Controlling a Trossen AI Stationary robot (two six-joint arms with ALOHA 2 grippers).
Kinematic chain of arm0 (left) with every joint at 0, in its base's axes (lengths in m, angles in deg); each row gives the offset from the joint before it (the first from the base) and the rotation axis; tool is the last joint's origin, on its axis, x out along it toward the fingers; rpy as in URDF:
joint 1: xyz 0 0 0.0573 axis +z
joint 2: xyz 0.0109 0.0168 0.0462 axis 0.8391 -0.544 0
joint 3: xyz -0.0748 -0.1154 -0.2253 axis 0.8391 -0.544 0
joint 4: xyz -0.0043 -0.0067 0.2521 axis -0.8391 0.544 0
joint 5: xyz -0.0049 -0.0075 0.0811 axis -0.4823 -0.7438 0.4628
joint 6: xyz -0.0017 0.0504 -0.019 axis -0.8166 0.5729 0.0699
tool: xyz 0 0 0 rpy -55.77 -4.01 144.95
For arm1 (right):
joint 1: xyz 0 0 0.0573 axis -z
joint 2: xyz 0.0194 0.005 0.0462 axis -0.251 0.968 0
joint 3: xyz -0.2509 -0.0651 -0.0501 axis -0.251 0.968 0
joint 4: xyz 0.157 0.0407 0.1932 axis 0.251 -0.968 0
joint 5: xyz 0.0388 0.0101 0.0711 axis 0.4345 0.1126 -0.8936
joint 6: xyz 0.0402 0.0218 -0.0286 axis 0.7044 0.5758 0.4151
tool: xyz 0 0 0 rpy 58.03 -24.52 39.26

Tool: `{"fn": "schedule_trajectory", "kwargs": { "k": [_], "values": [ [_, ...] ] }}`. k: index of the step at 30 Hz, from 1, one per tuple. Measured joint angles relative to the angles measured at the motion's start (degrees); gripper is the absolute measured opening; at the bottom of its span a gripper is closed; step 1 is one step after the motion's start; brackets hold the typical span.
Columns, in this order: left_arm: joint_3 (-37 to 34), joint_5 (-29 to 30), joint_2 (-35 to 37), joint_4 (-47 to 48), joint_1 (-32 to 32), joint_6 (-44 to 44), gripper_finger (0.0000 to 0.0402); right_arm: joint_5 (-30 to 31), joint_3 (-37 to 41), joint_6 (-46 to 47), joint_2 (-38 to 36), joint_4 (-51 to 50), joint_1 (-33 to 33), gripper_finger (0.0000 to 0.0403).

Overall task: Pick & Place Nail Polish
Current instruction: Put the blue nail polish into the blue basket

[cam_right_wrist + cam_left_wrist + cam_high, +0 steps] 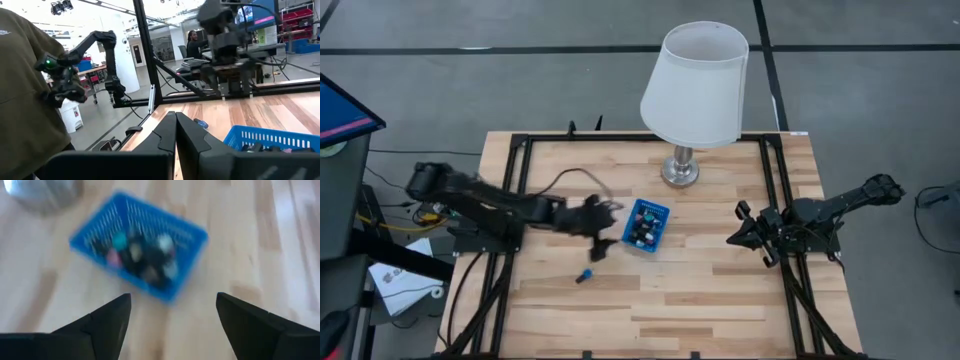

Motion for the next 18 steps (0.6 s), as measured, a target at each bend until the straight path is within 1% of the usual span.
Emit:
{"fn": "schedule_trajectory", "kwargs": {
  "k": [2, 4, 6, 8, 11, 13, 15, 18],
  "values": [
    [-1.9, 2.1, 4.3, 4.6, -5.1, -4.8, 0.0284, 0.0, 0.0, 0.0, 0.0, 0.0, 0.0, 0.0],
    [-4.3, 4.6, 7.6, 5.8, -11.3, -11.1, 0.0277, 0.0, 0.0, 0.0, 0.0, 0.0, 0.0, 0.0],
    [-7.0, 7.9, 9.4, 6.0, -17.6, -18.0, 0.0269, 0.0, 0.0, 0.0, 0.0, 0.0, 0.0, 0.0],
    [-9.2, 11.4, 9.5, 6.2, -22.9, -25.2, 0.0263, 0.0, 0.0, 0.0, 0.0, 0.0, 0.0, 0.0],
    [-11.1, 14.7, 6.8, 6.0, -28.9, -32.7, 0.0258, 0.0, 0.0, 0.0, 0.0, 0.0, 0.0, 0.0],
    [-11.5, 16.0, 3.4, 5.6, -31.4, -34.4, 0.0257, 0.0, 0.0, 0.0, 0.0, 0.0, 0.0, 0.0],
    [-11.5, 17.6, -0.1, 5.4, -32.6, -35.0, 0.0257, 0.0, 0.0, 0.0, 0.0, 0.0, 0.0, 0.0],
    [-11.5, 19.1, -5.5, 4.8, -32.9, -36.5, 0.0257, 0.0, 0.0, 0.0, 0.0, 0.0, 0.0, 0.0]
  ]
}}
